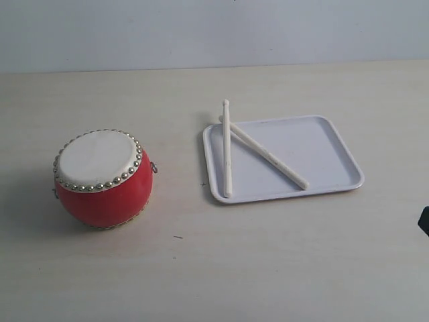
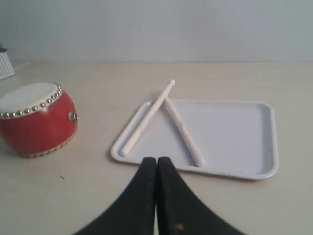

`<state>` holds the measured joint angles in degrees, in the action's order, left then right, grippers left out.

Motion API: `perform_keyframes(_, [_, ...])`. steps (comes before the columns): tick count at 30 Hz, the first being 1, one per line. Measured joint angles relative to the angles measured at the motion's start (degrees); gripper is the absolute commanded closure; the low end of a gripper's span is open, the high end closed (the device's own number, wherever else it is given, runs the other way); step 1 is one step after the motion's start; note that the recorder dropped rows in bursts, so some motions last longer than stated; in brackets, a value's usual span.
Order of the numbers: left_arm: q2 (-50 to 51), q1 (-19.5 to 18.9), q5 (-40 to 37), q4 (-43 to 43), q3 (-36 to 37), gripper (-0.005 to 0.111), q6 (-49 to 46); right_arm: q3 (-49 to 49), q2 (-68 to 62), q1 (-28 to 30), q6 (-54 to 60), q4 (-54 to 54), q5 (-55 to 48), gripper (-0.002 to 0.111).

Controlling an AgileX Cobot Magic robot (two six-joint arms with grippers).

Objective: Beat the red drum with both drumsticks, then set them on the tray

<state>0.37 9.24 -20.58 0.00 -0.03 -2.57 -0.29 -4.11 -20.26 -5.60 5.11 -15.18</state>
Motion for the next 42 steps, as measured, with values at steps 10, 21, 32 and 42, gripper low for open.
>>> perform_keyframes(10, [0.0, 0.0, 0.0, 0.0, 0.0, 0.107, 0.0, 0.0, 3.73, 0.0, 3.04, -0.58, -1.81, 0.108])
perform_keyframes(21, [0.0, 0.0, 0.0, 0.0, 0.0, 0.107, 0.0, 0.0, 3.73, 1.56, 5.6, -0.82, -2.19, 0.108])
perform_keyframes(32, [0.0, 0.0, -0.22, 0.0, 0.0, 0.107, 0.0, 0.0, 3.73, 7.01, 5.6, -0.82, -2.19, 0.108])
perform_keyframes(42, [0.0, 0.0, -0.34, 0.0, 0.0, 0.107, -0.03, 0.0, 3.73, 10.3, 5.6, -0.82, -2.19, 0.108])
